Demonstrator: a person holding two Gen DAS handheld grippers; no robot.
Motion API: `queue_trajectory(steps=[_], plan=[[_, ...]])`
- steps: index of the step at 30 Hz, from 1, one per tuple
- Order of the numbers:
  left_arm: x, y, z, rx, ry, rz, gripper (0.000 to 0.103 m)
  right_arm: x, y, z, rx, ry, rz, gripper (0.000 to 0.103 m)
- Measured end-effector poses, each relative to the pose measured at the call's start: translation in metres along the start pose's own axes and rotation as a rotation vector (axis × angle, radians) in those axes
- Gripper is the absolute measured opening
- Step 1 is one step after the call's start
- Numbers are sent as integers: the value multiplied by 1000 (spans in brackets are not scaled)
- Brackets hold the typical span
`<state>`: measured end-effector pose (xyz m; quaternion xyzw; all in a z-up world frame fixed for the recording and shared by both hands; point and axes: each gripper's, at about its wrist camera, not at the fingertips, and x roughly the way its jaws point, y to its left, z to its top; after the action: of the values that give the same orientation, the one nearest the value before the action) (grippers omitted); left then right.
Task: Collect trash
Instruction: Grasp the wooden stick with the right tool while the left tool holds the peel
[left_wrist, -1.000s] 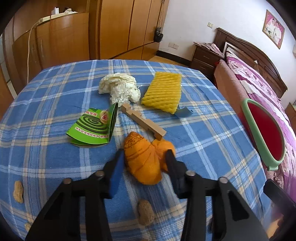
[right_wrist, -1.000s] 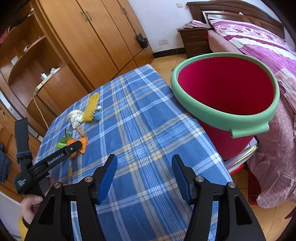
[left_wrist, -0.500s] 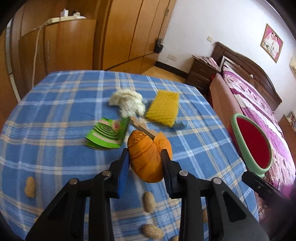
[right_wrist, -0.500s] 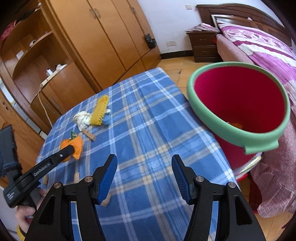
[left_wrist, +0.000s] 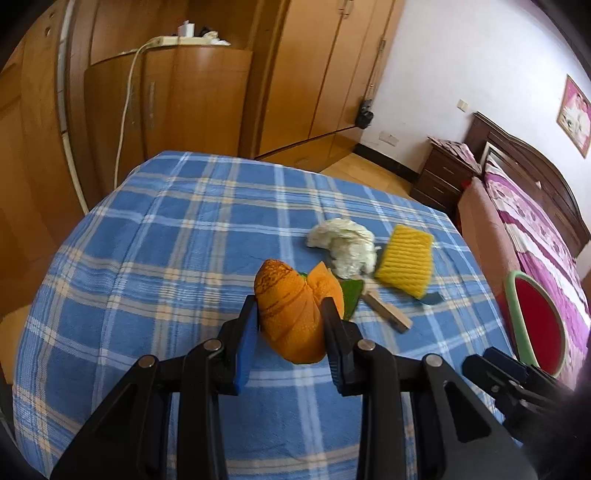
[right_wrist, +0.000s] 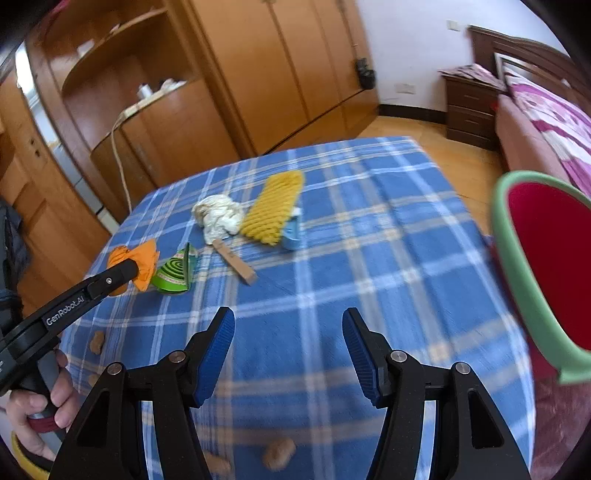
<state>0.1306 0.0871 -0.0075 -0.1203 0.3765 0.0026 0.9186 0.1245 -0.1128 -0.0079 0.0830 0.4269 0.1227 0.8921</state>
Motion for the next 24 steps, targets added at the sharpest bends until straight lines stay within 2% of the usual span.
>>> queue_trajectory(steps=[2,5,14,17,24], plan=[[3,4,1,-12,0,8,34,12,6,7,-23,15,20,62],[7,11,3,-26,2,15,34,31,15,15,-60,43,43,53],[14,20,6,-48,9,11,34,68,33,27,-143,85,56,46],[15,22,6,-52,7,2,34,75,35,28,-165,84,38,40],[17,17,5,-40,18,0,34,81,39,29,-179,74,16,13]])
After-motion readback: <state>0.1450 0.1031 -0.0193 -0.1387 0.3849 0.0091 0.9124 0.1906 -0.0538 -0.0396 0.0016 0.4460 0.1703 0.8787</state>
